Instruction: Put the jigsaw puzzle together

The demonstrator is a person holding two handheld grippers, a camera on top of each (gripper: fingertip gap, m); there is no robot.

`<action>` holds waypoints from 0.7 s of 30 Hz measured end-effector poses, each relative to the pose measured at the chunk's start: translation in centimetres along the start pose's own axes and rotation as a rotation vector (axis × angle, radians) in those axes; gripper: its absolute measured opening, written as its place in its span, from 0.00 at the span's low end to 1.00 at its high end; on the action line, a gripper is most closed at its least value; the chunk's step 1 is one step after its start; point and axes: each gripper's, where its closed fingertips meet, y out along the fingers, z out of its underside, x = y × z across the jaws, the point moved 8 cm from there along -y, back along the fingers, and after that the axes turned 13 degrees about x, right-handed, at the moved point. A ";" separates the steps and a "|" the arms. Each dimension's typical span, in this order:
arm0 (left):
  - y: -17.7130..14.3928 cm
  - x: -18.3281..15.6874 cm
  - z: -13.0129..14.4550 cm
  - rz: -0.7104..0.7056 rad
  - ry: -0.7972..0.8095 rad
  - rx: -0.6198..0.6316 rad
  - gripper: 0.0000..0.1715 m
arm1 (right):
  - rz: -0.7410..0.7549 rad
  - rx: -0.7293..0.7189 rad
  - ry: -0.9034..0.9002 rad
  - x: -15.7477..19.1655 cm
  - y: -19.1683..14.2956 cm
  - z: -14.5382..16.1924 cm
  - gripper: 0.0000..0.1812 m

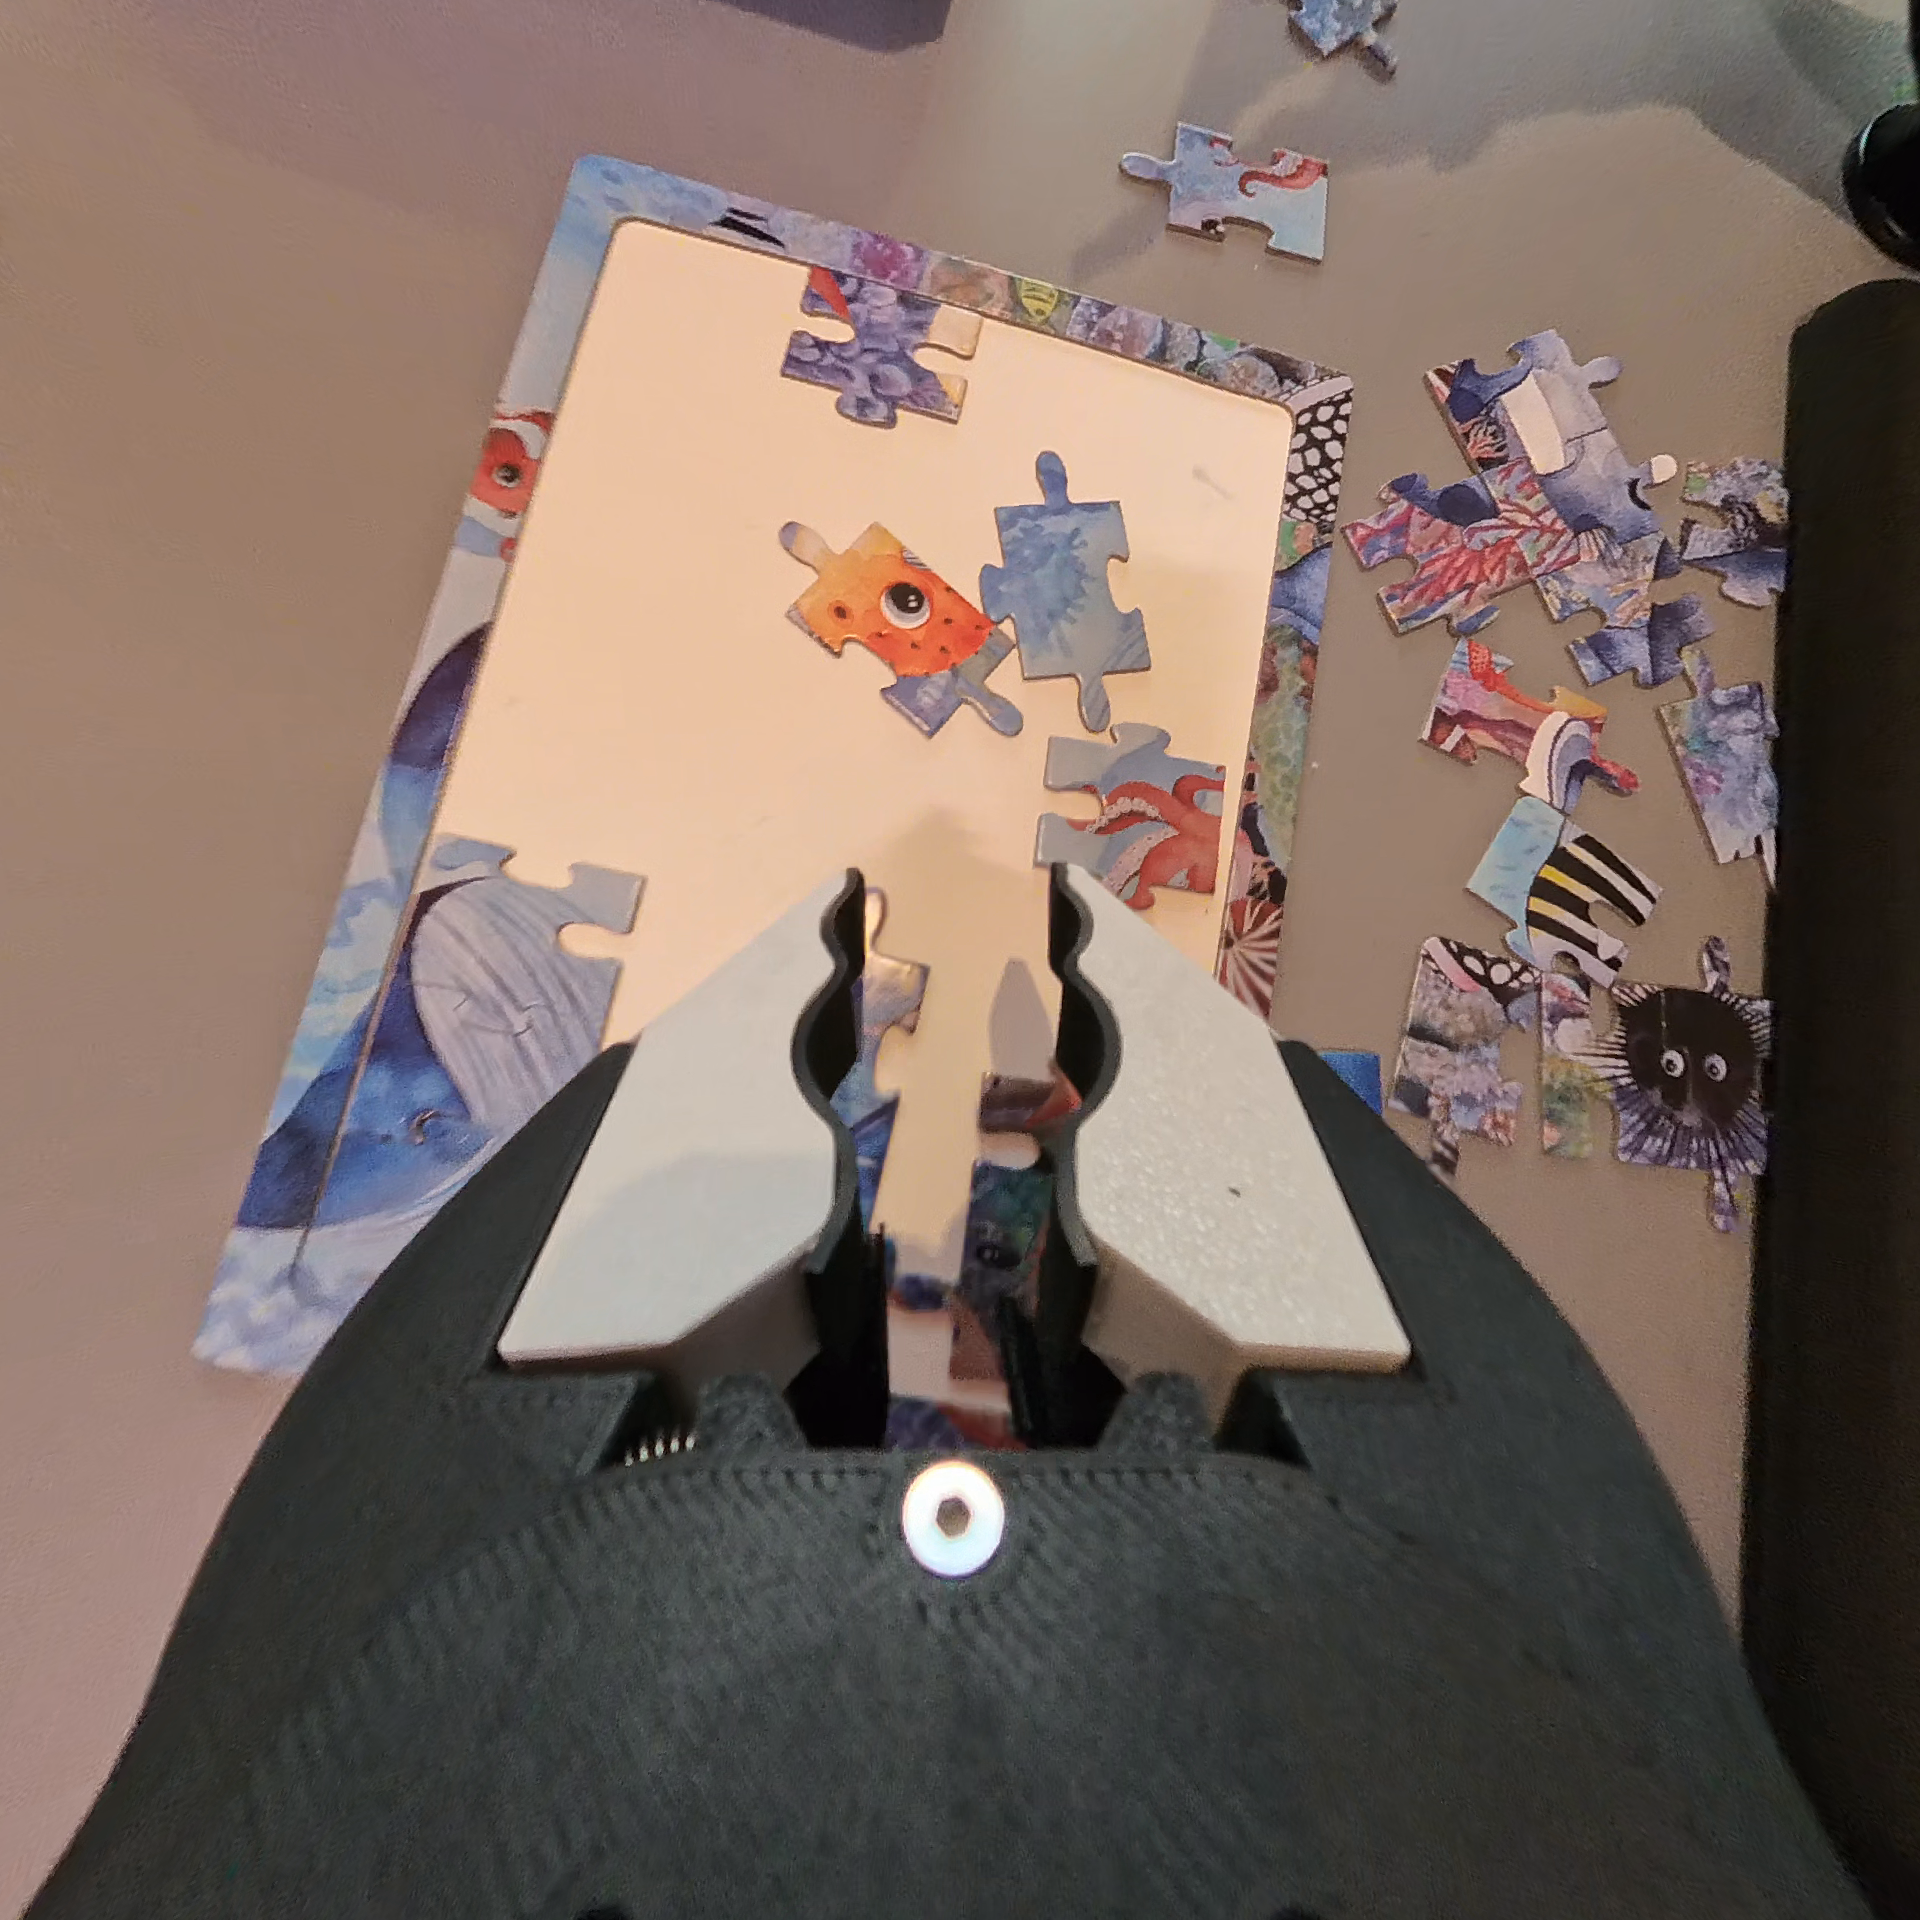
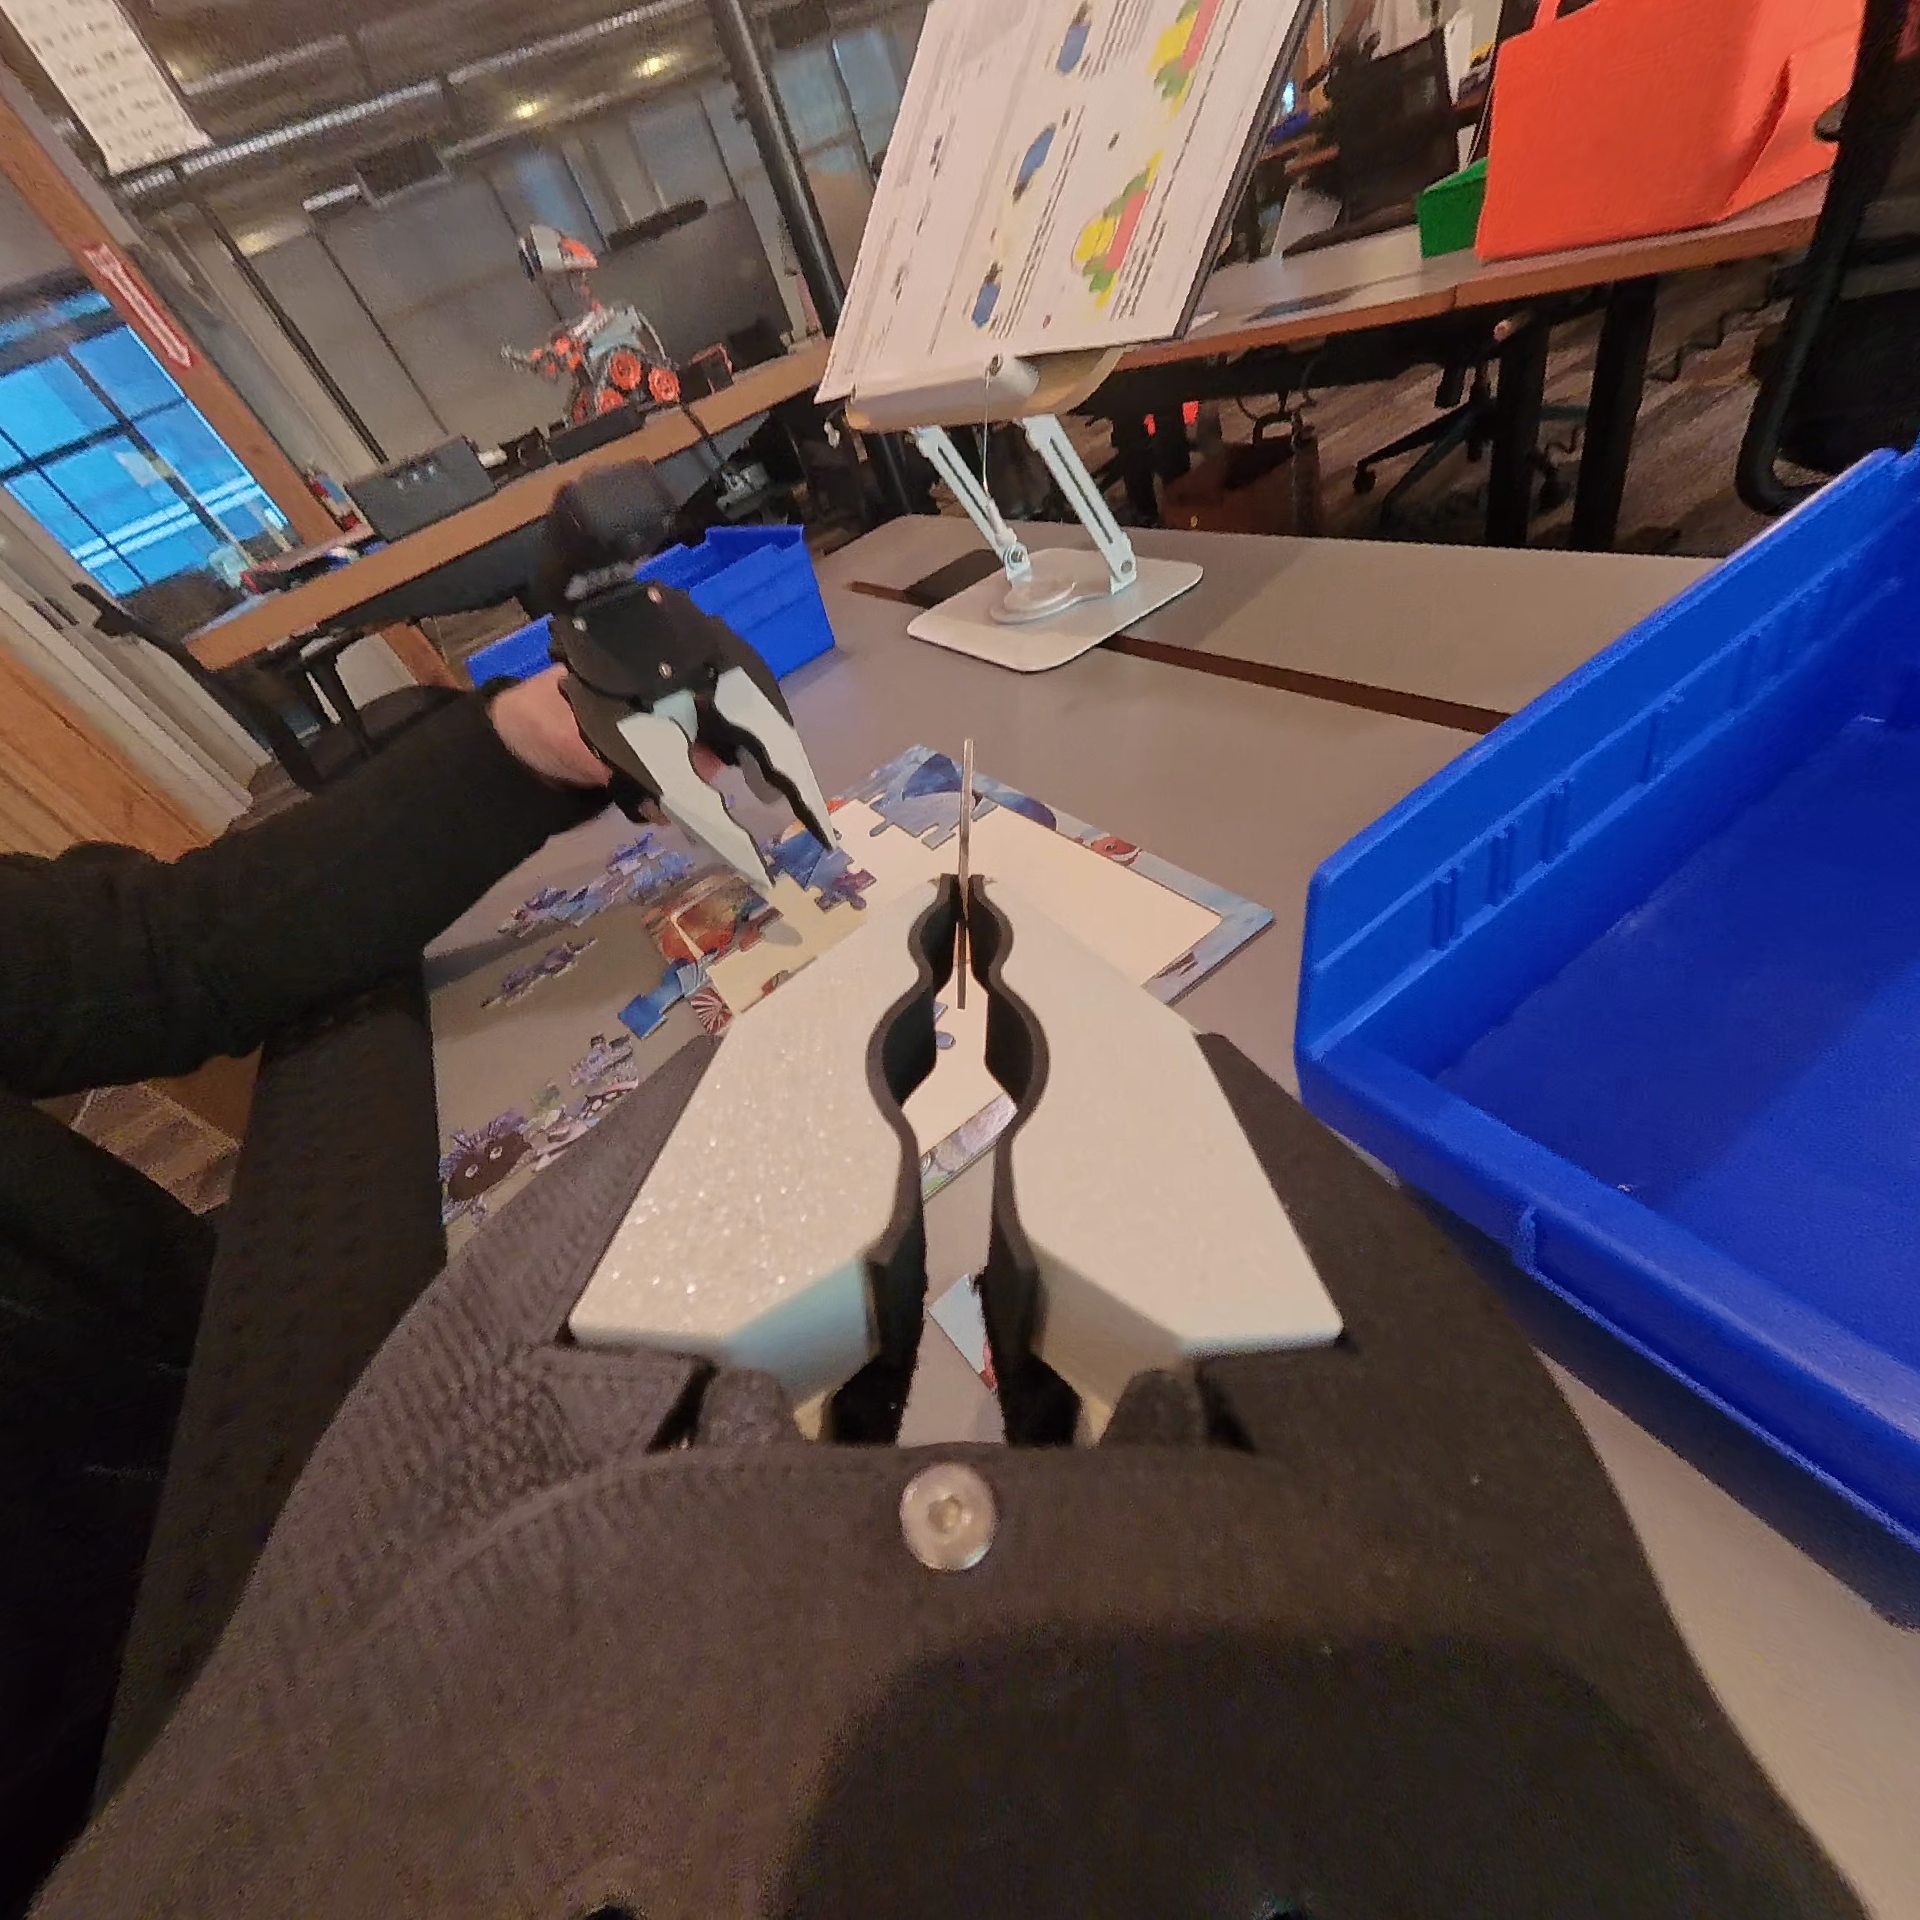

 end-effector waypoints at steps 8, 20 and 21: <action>-7.0 0.8 3.1 -0.069 -0.047 -0.049 0.22 | -0.025 0.030 -0.005 0.2 0.8 0.2 0.00; -3.2 -5.8 4.5 0.037 0.171 0.196 0.33 | -0.055 0.105 -0.014 0.0 3.0 1.2 0.00; -2.4 -6.4 4.8 0.029 0.191 0.209 0.34 | -0.057 0.112 -0.013 0.0 3.1 1.3 0.00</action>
